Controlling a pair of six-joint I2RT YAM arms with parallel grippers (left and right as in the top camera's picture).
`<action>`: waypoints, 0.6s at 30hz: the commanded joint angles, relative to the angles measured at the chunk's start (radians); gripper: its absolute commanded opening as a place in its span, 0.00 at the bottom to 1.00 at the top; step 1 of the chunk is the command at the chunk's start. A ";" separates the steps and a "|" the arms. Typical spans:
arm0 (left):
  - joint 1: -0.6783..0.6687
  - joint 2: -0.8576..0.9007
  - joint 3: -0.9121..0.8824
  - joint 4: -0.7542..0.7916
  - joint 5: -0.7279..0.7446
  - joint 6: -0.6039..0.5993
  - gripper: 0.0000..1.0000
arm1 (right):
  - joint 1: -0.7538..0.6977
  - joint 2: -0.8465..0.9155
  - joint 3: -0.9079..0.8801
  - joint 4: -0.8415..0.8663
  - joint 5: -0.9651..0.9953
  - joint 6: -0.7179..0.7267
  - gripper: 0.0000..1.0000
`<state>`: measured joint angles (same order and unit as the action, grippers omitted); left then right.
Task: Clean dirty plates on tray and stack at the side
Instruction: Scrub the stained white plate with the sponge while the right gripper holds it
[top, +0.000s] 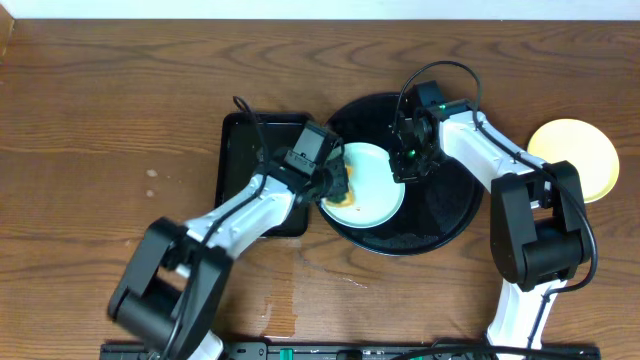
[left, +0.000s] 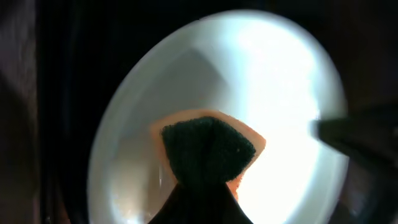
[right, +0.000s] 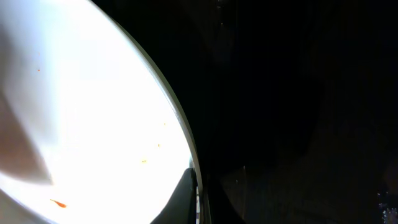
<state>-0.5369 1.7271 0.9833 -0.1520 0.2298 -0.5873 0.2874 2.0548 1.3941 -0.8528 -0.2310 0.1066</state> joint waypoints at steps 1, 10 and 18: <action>-0.001 -0.063 -0.001 0.034 -0.006 0.101 0.07 | 0.018 0.018 -0.016 -0.008 0.021 0.012 0.01; -0.061 0.039 -0.001 0.050 -0.006 0.083 0.08 | 0.018 0.018 -0.016 -0.011 0.021 0.012 0.01; -0.151 0.144 -0.001 0.102 -0.006 0.006 0.08 | 0.018 0.018 -0.016 -0.011 0.021 0.012 0.01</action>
<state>-0.6647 1.8465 0.9833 -0.0547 0.2287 -0.5579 0.2878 2.0548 1.3941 -0.8536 -0.2310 0.1066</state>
